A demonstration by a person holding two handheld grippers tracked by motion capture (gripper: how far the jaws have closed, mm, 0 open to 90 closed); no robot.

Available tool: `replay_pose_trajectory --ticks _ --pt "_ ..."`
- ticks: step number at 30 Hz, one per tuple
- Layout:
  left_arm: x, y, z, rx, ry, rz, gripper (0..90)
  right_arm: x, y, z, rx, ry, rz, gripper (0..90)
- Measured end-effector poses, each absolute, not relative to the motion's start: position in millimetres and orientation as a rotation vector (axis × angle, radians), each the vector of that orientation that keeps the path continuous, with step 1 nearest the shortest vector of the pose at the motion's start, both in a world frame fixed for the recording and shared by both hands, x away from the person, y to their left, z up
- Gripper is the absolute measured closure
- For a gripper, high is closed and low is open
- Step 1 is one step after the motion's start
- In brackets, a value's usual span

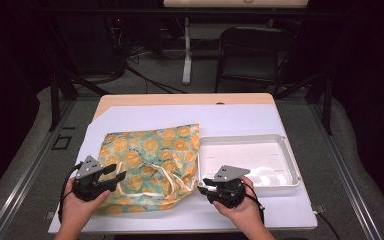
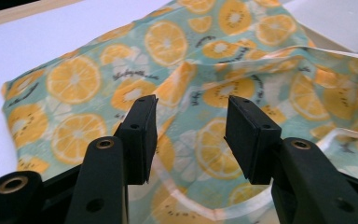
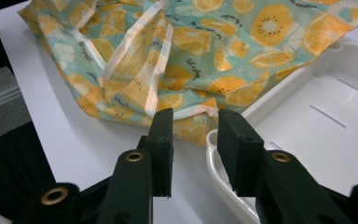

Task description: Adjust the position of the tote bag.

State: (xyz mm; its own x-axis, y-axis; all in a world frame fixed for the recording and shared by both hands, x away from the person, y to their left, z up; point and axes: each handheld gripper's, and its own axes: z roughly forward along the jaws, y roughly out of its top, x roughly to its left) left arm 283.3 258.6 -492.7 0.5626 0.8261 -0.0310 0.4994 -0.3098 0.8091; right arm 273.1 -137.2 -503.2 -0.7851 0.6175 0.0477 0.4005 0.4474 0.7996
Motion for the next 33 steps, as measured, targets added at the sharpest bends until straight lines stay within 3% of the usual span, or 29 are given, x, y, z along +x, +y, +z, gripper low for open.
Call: replay_pose_trajectory --ticks 12,33 --pt "274 263 -496 1.99 1.05 0.475 56.0 276 -125 -497 0.826 2.457 1.256 65.2" --pt "252 225 -509 2.14 0.873 0.444 45.0 270 -118 -508 0.804 2.438 1.341 59.2"
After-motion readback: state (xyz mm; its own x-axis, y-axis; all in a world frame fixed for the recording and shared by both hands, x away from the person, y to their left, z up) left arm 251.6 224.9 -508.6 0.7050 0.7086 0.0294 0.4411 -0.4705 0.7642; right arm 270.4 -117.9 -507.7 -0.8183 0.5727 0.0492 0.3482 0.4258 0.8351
